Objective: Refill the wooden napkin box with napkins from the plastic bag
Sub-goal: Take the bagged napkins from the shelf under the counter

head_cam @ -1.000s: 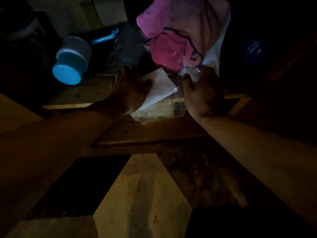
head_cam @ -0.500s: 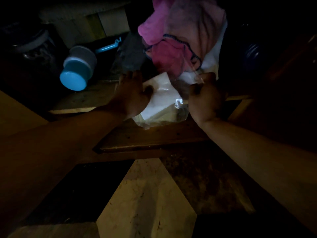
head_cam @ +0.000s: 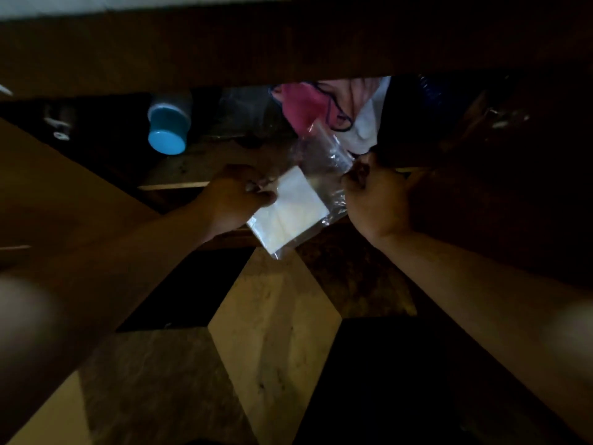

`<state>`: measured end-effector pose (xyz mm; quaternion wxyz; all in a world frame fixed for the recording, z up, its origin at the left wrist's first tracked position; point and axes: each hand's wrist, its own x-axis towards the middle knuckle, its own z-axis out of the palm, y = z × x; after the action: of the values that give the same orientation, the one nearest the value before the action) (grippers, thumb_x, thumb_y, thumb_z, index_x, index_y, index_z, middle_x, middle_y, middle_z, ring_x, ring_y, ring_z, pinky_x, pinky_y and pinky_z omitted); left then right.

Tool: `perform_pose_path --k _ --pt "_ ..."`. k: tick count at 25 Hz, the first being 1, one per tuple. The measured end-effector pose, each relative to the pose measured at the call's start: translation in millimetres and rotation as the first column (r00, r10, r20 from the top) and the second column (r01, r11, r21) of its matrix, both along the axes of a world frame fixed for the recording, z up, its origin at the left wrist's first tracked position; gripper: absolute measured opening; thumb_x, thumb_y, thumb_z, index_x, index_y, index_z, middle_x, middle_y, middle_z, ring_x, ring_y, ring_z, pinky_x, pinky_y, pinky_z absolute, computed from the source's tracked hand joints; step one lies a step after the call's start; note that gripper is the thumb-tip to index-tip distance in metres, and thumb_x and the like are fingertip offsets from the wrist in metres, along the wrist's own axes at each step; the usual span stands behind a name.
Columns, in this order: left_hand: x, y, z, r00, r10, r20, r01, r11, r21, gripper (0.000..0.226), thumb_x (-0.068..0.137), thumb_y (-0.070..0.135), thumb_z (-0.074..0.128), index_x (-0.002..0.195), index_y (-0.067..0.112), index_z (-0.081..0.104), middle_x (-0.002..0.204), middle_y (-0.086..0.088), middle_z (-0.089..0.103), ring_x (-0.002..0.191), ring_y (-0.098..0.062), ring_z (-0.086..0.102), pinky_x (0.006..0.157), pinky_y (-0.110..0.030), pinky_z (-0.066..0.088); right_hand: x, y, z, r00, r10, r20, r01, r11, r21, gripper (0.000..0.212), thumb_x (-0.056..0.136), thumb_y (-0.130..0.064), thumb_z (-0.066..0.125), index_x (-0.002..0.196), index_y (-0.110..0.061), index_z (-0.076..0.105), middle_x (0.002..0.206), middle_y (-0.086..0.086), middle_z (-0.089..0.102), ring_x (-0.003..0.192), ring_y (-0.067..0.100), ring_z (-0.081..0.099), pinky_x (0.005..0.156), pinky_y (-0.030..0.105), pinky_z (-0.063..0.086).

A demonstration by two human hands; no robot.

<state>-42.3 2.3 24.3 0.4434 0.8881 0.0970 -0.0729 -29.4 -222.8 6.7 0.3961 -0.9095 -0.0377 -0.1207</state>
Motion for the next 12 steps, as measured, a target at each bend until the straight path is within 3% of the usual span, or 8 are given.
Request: perform_pose_path --k 3,5,8,10,12 --pt "-43 -11 40 0.991 0.003 -0.131 -0.013 0.997 -0.077 0.020 0.085 0.012 0.076 0.104 0.010 0.068 0.107 -0.009 0.069 0.101 -0.023 0.066 0.080 -0.029 0.049 -36 -13 45 0.990 0.065 -0.126 -0.064 0.998 0.009 0.021 0.095 -0.013 0.059 0.113 -0.002 0.061 0.096 0.011 0.072 0.092 0.025 0.069 0.074 0.023 0.044" --pt "-70 -18 76 0.980 -0.045 -0.195 0.038 0.999 -0.039 0.013 0.087 0.016 0.075 0.097 0.010 0.067 0.107 -0.010 0.069 0.101 -0.024 0.066 0.080 -0.033 0.049 -60 -22 81 0.979 0.084 -0.186 -0.085 0.996 0.004 0.016 0.096 -0.015 0.059 0.107 -0.005 0.060 0.091 0.009 0.070 0.083 0.023 0.067 0.068 0.027 0.046" --pt "-103 -25 129 0.939 -0.070 -0.336 0.076 0.997 0.004 0.020 0.088 0.025 0.074 0.105 0.015 0.069 0.107 -0.007 0.069 0.094 -0.016 0.064 0.078 -0.030 0.050 -91 -33 131 0.936 0.081 -0.342 -0.105 0.993 -0.053 0.005 0.096 -0.023 0.055 0.096 -0.019 0.055 0.082 0.002 0.067 0.067 0.013 0.063 0.052 0.024 0.044" --pt "-122 -28 164 0.914 -0.096 -0.395 0.089 0.995 -0.034 0.023 0.089 0.025 0.073 0.109 0.015 0.069 0.108 -0.008 0.070 0.097 -0.020 0.065 0.085 -0.038 0.054 -111 -40 162 0.912 0.069 -0.404 -0.103 0.993 -0.064 0.005 0.094 -0.025 0.057 0.092 -0.024 0.053 0.074 -0.004 0.064 0.060 0.010 0.062 0.045 0.020 0.041" --pt "-139 -33 207 0.915 -0.127 -0.382 0.125 0.992 -0.032 0.020 0.091 0.024 0.071 0.107 0.012 0.069 0.106 -0.010 0.070 0.099 -0.025 0.066 0.088 -0.046 0.054 -131 -48 198 0.903 0.085 -0.422 -0.095 0.996 -0.001 0.005 0.093 -0.024 0.058 0.090 -0.026 0.054 0.074 -0.006 0.065 0.062 0.011 0.065 0.046 0.020 0.045"
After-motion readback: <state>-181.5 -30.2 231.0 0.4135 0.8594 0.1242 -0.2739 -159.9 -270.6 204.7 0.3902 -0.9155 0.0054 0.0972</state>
